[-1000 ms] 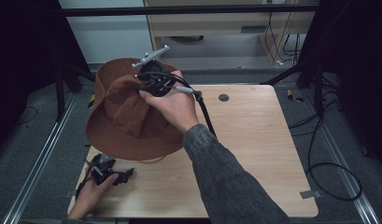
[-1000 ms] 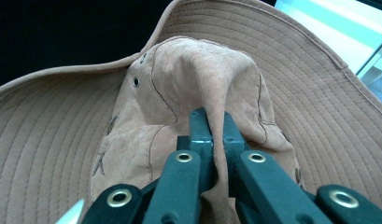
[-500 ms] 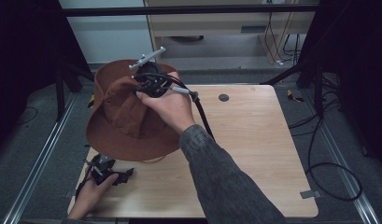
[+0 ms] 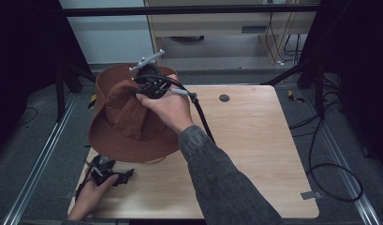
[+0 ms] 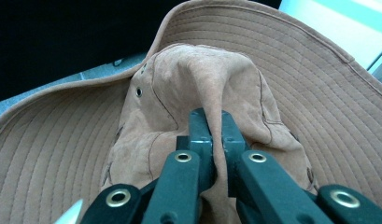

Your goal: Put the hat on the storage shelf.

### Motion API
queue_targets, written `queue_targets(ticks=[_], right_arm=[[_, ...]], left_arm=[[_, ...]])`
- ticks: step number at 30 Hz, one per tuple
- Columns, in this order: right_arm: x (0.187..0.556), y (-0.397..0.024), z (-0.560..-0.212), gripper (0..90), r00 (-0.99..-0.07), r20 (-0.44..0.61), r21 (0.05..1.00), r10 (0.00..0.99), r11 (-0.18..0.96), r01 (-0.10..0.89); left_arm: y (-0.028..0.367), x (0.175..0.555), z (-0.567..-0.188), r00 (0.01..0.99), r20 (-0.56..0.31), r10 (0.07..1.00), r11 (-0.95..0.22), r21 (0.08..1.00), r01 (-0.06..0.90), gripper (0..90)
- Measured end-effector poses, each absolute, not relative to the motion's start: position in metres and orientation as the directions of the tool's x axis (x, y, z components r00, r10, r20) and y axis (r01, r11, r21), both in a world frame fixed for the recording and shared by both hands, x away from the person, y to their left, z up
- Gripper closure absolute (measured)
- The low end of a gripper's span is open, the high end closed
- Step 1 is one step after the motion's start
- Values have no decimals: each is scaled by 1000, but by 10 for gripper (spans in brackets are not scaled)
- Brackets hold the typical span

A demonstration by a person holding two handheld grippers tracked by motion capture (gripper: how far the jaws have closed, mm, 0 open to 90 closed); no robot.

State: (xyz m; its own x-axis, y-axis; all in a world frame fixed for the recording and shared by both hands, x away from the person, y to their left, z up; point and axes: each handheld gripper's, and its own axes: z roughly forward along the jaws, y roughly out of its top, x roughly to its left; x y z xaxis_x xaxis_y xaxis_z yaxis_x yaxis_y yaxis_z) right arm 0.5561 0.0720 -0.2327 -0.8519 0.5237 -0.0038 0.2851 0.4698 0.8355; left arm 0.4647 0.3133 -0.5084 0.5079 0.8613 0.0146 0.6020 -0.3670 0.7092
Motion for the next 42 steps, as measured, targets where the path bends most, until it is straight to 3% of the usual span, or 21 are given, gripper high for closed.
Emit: queue_targets(ticks=[25,35,42], right_arm=[[561,80,-243,860,-857,16,830,516,471,299],[565,78,-243,768,-847,28,836,530,453,311],[566,77,-244,652,-842,28,833,539,453,318]], left_arm=[[314,465,-508,509,21,861,-371,710,599,0],[314,465,-508,510,19,860,-372,707,601,0],[314,465,-508,511,18,859,-373,707,601,0]])
